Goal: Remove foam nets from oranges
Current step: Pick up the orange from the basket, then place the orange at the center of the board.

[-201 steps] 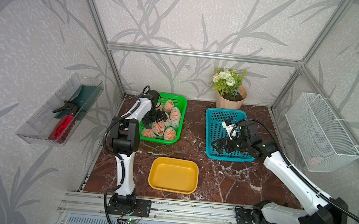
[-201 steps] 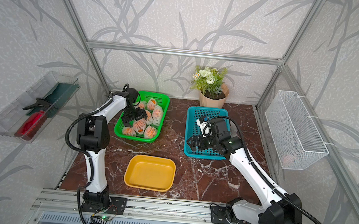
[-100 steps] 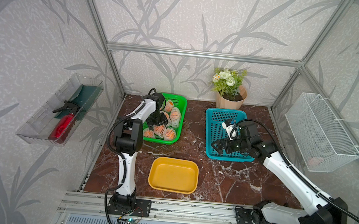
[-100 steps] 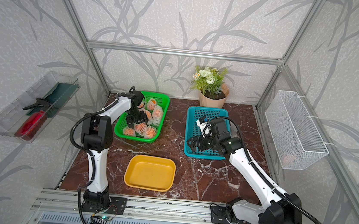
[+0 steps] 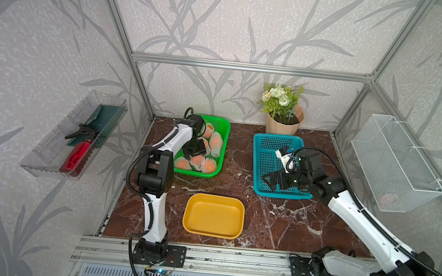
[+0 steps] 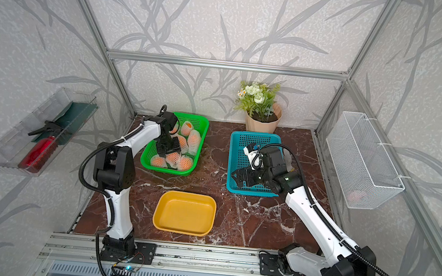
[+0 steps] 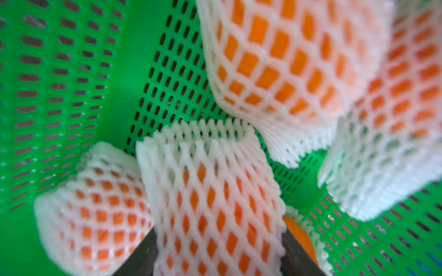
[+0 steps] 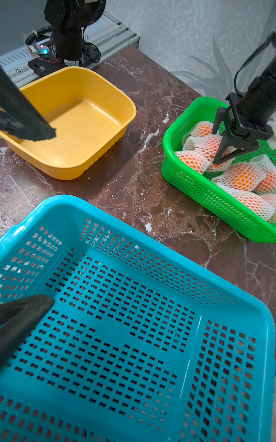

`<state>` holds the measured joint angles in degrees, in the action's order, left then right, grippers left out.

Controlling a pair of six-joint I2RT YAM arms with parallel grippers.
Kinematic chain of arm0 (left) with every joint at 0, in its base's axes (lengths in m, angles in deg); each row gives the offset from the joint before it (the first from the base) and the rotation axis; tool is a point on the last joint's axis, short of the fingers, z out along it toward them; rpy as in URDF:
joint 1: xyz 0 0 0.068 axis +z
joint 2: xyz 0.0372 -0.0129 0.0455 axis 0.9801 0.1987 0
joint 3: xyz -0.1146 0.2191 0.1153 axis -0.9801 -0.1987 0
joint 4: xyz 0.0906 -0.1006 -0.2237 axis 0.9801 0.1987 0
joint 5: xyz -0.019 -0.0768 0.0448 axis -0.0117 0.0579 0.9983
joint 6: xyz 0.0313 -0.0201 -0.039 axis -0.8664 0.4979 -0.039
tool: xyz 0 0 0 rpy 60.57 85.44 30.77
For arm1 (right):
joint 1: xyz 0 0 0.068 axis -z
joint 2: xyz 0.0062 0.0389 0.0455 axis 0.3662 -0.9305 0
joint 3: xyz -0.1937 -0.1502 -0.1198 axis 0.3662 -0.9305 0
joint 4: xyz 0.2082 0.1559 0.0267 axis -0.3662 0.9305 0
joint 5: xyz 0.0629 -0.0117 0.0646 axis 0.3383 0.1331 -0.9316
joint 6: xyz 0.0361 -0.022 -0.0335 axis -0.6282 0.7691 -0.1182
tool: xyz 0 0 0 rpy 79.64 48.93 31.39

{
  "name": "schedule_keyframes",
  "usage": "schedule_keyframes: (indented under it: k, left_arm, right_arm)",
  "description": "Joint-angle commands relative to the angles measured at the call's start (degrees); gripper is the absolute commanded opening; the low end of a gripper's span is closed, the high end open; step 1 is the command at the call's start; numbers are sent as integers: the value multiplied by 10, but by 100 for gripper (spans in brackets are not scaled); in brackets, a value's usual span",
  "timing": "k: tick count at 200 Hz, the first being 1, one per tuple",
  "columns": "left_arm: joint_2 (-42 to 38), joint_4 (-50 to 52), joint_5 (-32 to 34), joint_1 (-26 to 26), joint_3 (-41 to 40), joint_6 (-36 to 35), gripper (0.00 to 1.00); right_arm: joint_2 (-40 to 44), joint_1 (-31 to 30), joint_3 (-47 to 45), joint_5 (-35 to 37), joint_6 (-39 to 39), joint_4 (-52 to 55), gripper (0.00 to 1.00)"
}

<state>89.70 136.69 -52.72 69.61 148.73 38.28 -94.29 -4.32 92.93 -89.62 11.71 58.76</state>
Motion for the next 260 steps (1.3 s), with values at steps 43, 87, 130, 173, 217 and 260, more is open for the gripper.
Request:
schedule_keyframes:
  k: [43,87,130,173,217,260]
  left_arm:
    - [-130,-19,3,-5,-15,-73,49]
    - [-195,-36,-39,-7,-44,-116,49]
    - [-252,-62,-91,-22,-77,-142,49]
    - [-277,-50,-119,-68,-78,-139,49]
    - [-287,-33,-129,-177,-80,-115,49]
    - [-277,-32,-140,-308,-111,-102,49]
  right_arm:
    - [8,4,-11,-16,-59,-11,99]
    - [31,4,-15,29,-134,9,99]
    - [55,4,-7,87,-192,62,99]
    - [83,4,-12,124,-218,105,99]
    - [105,8,-6,164,-223,170,99]
    - [129,73,-13,146,-261,249,99]
